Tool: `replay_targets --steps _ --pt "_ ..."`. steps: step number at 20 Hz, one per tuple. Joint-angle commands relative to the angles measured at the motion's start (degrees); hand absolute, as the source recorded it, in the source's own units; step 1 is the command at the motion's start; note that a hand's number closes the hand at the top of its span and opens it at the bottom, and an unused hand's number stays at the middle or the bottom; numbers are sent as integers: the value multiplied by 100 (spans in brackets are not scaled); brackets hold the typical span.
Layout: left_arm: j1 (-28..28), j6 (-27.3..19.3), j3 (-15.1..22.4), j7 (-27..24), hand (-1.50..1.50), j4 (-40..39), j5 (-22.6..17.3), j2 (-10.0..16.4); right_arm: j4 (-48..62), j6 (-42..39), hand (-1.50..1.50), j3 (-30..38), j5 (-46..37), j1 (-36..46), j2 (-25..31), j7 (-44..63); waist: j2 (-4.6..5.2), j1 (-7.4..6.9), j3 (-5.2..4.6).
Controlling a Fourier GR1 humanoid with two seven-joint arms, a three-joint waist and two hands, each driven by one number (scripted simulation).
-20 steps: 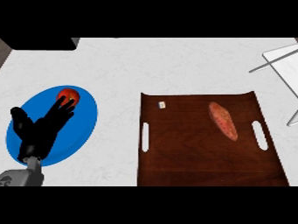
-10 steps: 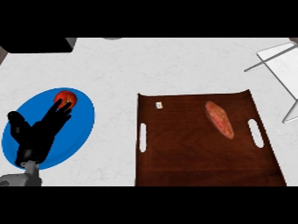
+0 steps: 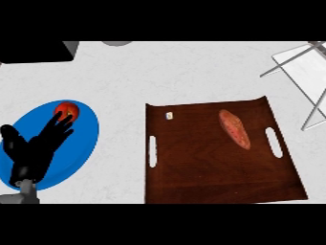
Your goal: Pick the cupcake from the tray and place it in the tiered shelf
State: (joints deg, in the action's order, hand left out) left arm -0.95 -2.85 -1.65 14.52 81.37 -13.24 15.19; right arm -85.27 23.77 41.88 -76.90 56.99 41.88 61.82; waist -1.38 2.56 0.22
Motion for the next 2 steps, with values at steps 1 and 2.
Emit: replay_targets --steps 1,2 --pt "165 -204 67 128 0 -213 141 -141 -1523 -1134 -150 149 300 -560 -232 420 40 21 -25" --pt "190 -85 -41 30 0 -325 86 -39 -1687 -1392 -150 305 420 -597 -146 466 48 15 -27"
